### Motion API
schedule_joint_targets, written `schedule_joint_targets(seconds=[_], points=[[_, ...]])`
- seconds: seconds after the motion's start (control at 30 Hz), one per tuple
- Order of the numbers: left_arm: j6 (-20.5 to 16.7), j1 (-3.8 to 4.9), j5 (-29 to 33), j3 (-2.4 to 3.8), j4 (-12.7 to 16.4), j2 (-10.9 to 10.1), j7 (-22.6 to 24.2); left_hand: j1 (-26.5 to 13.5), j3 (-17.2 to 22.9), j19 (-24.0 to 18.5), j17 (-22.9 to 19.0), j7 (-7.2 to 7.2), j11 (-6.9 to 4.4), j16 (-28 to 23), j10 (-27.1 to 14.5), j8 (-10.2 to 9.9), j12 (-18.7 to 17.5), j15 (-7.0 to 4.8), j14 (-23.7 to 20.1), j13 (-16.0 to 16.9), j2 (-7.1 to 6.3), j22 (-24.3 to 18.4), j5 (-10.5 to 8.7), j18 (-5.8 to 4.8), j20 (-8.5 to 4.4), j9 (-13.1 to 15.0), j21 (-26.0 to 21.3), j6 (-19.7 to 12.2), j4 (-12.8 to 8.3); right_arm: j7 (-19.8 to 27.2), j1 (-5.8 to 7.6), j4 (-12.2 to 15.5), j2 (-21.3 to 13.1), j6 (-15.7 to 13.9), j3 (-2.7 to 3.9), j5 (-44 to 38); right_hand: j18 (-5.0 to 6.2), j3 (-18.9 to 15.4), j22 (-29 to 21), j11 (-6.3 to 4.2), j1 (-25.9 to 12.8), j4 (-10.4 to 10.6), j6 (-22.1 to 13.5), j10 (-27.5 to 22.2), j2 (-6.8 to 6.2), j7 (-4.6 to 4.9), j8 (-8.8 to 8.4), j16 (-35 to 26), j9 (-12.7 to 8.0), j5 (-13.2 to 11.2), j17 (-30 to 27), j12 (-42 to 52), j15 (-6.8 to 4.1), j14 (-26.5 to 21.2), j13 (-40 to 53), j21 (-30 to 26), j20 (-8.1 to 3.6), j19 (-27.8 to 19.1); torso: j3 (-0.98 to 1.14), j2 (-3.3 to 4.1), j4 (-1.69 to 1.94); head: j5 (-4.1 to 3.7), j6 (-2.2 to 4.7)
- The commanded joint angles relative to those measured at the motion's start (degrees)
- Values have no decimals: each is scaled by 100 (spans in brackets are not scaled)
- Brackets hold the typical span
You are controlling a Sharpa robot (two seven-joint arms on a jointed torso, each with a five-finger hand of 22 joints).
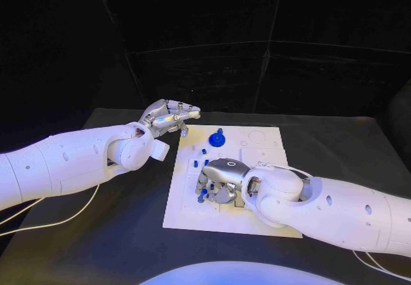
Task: Assemble the parts on the task board
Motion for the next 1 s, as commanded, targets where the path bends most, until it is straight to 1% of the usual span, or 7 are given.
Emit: schedule_joint_targets(seconds=[0.03,0.37,0.43,0.57,0.67,0.8,1.0], points=[[37,10,19,4,11,3,34,39,26,49,-8,9,24,37,33,19,35,26,23,-7,-19,-7,32,-22,-3,-7,-34,-45,9,-25,-4,-27,21,101,-2,-140,-35,35,-5,-185,15,4,28,239,-33,30,-21,25,-6,25,-5,13,-23,33,72,25,-5,6,-1,3,2,1,-3],[40,10,19,4,8,0,32,39,26,49,-8,9,24,37,33,19,35,26,23,-7,-19,-7,32,-22,-3,-7,-34,-45,9,-58,-22,-59,74,179,-13,-257,-36,37,-4,-183,-16,0,29,241,-42,32,-23,22,-6,21,-13,4,-20,30,73,27,-1,3,1,2,5,3,-13],[41,10,19,4,5,2,30,39,26,49,-8,9,24,37,33,19,35,26,23,-7,-19,-7,32,-22,-3,-7,-34,-45,9,-51,-24,-55,97,184,-25,-283,-35,35,-4,-180,-43,-5,17,232,-57,35,-31,22,-9,20,-17,-10,-17,28,71,27,2,-1,1,1,-3,6,-15],[42,10,19,4,2,7,30,39,26,49,-8,9,24,37,33,19,35,26,23,-7,-19,-7,32,-22,-3,-7,-34,-45,9,-20,-26,-48,123,144,-47,-296,-32,8,-23,-141,-194,15,-116,121,-114,77,-82,20,-28,31,-38,-114,17,22,40,18,27,-25,1,4,0,-2,-9],[43,10,19,4,0,9,28,39,26,49,-8,9,24,37,33,19,35,26,23,-7,-19,-7,32,-22,-3,-7,-34,-45,9,4,-27,-48,134,78,-57,-297,-23,-60,-67,-89,-369,68,-273,-52,-202,116,-94,4,-37,38,-83,-246,63,10,1,-7,65,-62,0,2,-1,-11,-12],[55,10,19,4,-3,10,18,39,26,49,-8,9,24,37,33,19,35,26,23,-7,-19,-7,32,-22,-3,-7,-34,-45,9,18,-27,-53,131,-25,-63,-298,3,-129,-179,-47,-502,104,-461,-203,-291,126,-95,-37,-39,31,-171,-358,96,-16,-8,-72,103,-143,0,0,5,-15,-8],[72,10,19,4,-8,13,3,39,26,49,-8,9,24,37,33,19,35,26,23,-7,-19,-7,32,-22,-3,-7,-34,-45,9,26,-27,-53,110,-157,-67,-300,47,-172,-372,-10,-562,113,-565,-342,-337,148,-89,-97,-33,25,-283,-433,125,-54,-8,-185,133,-280,2,-5,2,-20,12]])
